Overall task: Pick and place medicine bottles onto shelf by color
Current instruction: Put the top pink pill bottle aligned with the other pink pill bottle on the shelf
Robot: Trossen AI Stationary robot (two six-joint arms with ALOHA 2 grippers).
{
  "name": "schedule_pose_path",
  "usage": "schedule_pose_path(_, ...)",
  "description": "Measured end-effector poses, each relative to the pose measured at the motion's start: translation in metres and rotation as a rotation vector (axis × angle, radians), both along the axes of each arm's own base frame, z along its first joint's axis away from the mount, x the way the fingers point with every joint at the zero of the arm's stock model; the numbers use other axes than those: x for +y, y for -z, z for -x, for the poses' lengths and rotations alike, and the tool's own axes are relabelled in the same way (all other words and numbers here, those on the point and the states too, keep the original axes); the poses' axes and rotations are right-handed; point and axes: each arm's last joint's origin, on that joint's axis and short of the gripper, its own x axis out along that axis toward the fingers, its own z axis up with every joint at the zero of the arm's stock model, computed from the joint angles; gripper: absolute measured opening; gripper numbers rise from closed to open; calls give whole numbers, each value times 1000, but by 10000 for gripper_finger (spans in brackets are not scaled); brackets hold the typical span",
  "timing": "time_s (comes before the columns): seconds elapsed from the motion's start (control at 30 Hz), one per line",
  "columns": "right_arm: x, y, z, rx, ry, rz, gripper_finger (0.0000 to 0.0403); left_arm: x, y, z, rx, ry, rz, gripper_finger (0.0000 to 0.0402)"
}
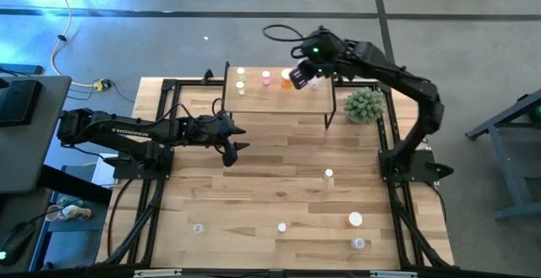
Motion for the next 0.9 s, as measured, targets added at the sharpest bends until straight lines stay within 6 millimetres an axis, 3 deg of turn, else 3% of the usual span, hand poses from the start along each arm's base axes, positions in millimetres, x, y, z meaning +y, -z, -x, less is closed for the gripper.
schedule_pose_path(0.2, -7, 17, -23, 79, -74, -58, 99, 0, 0, 0, 0, 0, 0, 232)
schedule_pose_path(0.57, 6, 54, -66, 151, -201, -84, 99, 0, 0, 0, 0, -1, 0, 232)
schedule_pose_path(0.9, 0, 75, -90, 134, -234, -49, 99, 0, 0, 0, -1, -3, 2, 232)
